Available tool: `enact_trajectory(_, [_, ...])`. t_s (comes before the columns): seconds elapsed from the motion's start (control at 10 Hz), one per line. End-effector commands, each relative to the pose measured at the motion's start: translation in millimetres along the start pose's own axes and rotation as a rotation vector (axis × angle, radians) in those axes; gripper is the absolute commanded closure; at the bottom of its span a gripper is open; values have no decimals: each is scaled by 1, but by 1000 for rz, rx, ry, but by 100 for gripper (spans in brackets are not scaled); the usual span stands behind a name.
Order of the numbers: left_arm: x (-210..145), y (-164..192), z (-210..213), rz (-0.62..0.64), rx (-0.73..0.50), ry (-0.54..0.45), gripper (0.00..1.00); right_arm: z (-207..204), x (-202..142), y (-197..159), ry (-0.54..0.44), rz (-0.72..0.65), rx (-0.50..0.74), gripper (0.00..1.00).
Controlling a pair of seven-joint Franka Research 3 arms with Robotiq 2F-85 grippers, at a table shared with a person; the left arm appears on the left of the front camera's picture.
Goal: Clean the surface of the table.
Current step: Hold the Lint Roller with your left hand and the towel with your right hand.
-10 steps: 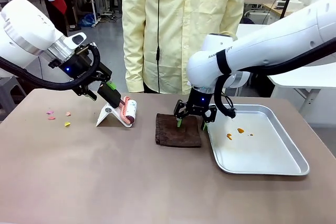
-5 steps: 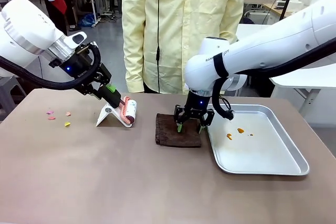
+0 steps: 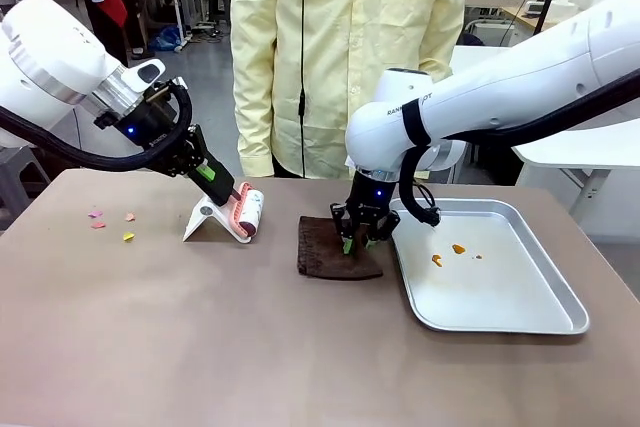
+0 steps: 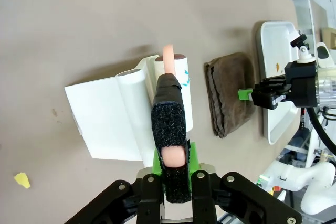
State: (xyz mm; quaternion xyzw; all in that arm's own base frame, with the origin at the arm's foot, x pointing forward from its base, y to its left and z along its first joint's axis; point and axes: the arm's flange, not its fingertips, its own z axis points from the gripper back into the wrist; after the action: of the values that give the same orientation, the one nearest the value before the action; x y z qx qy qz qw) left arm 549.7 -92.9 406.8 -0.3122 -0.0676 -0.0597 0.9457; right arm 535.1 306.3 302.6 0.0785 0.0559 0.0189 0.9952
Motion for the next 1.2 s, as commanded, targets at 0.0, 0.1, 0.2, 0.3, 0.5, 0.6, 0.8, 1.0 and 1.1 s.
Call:
enact_trajectory(0.0, [3,2,-4,-18,-25,-23,100,-9,5,-4,-2,6,6,100])
enact_trajectory(0.1, [2,1,-3,-20,-22,-25,100,-7,5,-4,-5,4,10,100])
enact_trajectory(0.2, [3,2,-3,-20,-22,-25,100,-5,6,-6,-5,1,28,100])
enact_trajectory(0.3, [3,1,-3,-22,-22,-23,100,-5,6,-7,-5,-3,33,100])
enact_trajectory(0.5, [2,1,-3,-23,-20,-21,100,-5,6,-7,-2,-4,37,100])
enact_trajectory(0.6, [2,1,-2,-24,-32,-24,100,-3,6,-8,-10,-8,44,100])
enact_trajectory(0.8, [-9,-13,10,-41,-74,-69,100,12,3,-16,-36,-72,109,100])
enact_trajectory(1.0, [-24,-26,32,-26,-155,-140,100,52,-17,-31,-39,-58,377,100])
enact_trajectory(1.1, [-31,-30,44,-20,-221,-158,100,72,-29,-40,-49,-32,503,100])
